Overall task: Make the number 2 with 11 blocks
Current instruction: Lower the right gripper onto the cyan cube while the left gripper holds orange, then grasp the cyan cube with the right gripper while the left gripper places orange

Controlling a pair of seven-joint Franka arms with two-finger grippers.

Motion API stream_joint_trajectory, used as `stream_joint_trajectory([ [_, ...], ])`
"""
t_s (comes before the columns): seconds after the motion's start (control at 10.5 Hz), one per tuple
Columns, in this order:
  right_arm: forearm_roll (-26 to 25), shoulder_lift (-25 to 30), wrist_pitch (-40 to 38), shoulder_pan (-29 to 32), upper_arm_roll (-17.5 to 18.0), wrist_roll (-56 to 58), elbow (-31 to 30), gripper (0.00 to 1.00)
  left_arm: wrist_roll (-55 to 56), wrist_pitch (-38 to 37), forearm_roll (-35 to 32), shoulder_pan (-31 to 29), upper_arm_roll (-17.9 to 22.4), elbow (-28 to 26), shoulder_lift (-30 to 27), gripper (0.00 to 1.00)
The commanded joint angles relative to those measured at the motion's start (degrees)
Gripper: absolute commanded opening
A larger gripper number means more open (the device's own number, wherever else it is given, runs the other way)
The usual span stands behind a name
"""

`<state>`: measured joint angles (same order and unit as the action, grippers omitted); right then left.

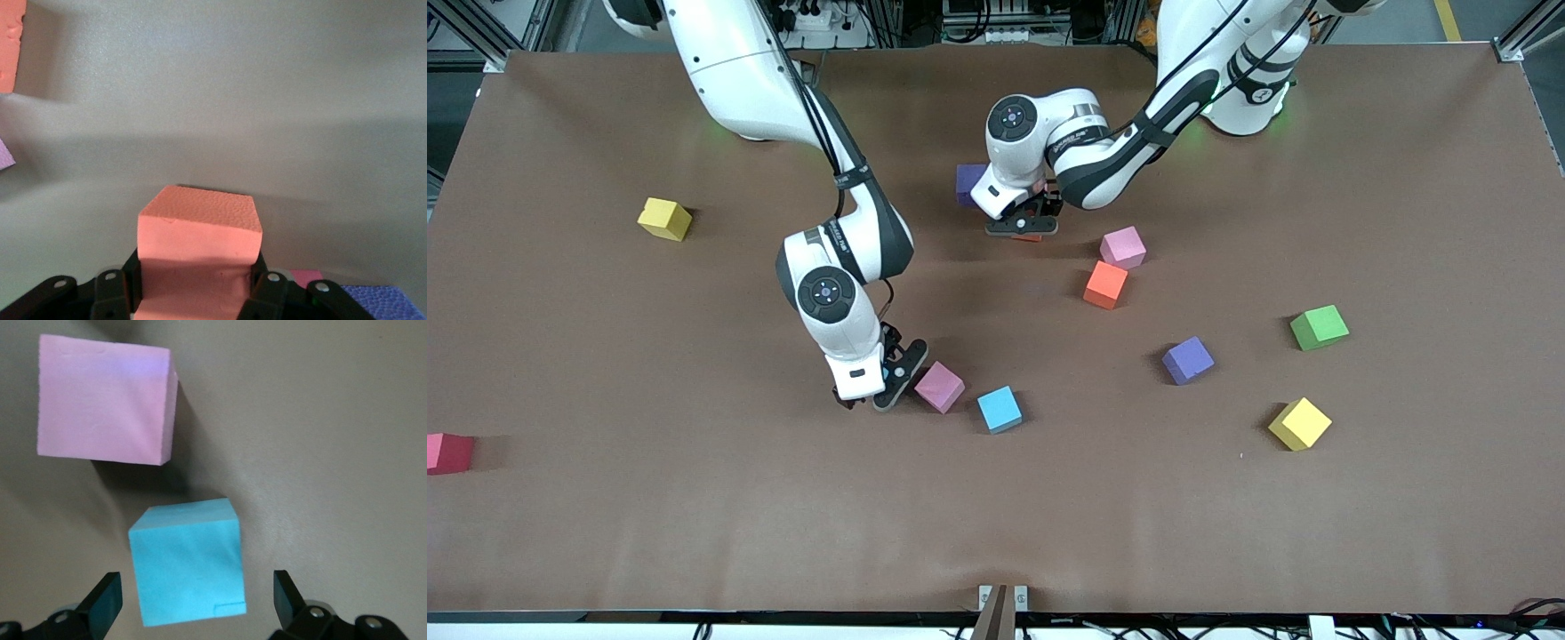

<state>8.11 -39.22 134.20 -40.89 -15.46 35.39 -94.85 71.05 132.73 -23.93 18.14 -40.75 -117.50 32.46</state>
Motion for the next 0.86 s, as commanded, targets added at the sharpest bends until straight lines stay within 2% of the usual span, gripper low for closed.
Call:
stream_joint_trajectory([
  [0.0,1.6,-1.2,-0.2,1.2,1.7,1.4,2.0,1.00,1.9,1.0,-1.6,-0.1,-0.3,-1.1,-0.8,0.02],
  [0.1,1.5,-1.8,-0.3,1.3,1.7,1.9,2.9,1.00,3.5,1.0,-1.6,-0.2,-0.3,-1.1,-0.7,0.82],
  [0.19,1.6,-2.1,-0.2,1.3,1.7,2.1,3.1,1.00,3.9,1.0,-1.6,0.0,-0.3,-1.1,-0.6,1.00],
  [0.57,1.6,-2.8,0.7,1.9,1.7,2.7,3.3,1.00,5.5,1.0,-1.6,-0.1,-0.3,-1.1,-1.2,1.00],
  [0.76,3.5,-3.1,0.7,1.9,1.7,2.7,3.2,1.00,7.2,0.7,-1.6,-0.4,-0.3,-0.4,-2.1,1.00],
])
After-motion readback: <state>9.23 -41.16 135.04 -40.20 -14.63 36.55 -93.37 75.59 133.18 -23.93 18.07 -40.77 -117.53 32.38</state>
